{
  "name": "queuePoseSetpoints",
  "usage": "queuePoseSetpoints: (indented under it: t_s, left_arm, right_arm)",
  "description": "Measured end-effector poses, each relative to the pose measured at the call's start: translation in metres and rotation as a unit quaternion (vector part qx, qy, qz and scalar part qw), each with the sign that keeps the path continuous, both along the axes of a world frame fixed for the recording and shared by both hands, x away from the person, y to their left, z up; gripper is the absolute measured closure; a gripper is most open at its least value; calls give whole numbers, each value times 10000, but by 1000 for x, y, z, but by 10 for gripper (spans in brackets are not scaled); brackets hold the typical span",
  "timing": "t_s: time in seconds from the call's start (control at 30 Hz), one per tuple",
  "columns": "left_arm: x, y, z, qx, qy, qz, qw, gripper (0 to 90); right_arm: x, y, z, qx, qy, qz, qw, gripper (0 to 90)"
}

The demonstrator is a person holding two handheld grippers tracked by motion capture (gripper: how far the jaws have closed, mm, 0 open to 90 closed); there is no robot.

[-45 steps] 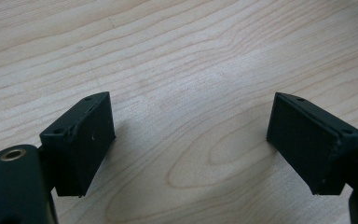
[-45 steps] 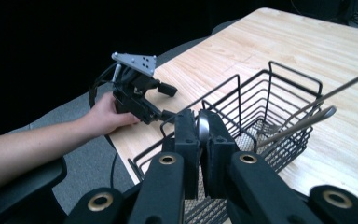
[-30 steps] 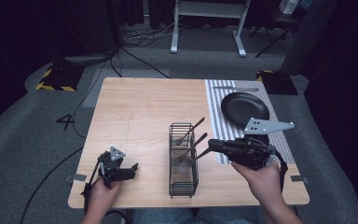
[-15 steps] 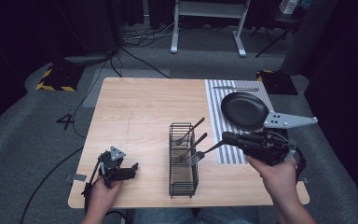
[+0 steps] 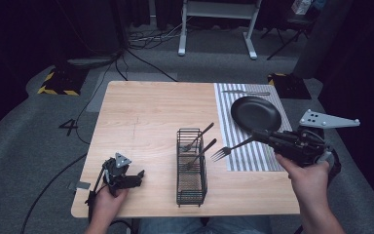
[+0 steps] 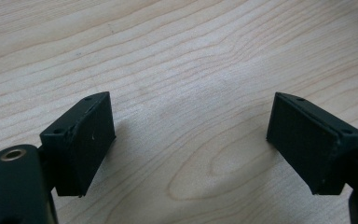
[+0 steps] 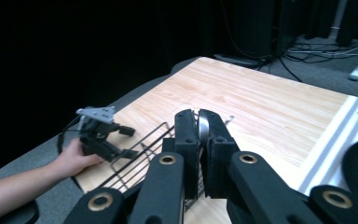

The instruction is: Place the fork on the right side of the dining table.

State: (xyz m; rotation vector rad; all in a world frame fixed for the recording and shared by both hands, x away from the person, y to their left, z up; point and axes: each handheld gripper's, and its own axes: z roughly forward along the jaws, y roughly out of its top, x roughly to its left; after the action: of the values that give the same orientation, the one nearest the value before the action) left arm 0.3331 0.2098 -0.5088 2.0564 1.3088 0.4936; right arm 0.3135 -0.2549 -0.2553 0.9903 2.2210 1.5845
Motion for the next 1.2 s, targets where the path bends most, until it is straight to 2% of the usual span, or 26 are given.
queuePoseSetpoints:
  t_s: [0.5, 0.53, 0.6, 0.87, 1.1, 1.2]
  left_arm:
    - [0, 0, 0, 3, 0, -3, 10000, 152]
    - [0, 0, 0, 1, 0, -1, 10000, 152]
    - [0, 0, 0, 2, 0, -2, 10000, 152]
    - [0, 0, 0, 2, -1, 0, 10000, 152]
    - [0, 0, 0, 2, 0, -2, 10000, 152]
    - [0, 0, 0, 2, 0, -2, 10000, 152]
  right_arm:
    - [25, -26, -11, -85, 84, -603, 9981, 864]
    - [31, -32, -16, -153, 121, -780, 9968, 864]
    - [34, -35, -18, -165, 134, -828, 9963, 864]
    - [58, -57, -42, -234, 376, -1305, 9905, 864]
    - [70, -67, -52, -225, 480, -1502, 9872, 865]
    - [78, -71, -60, -270, 594, -1578, 9853, 864]
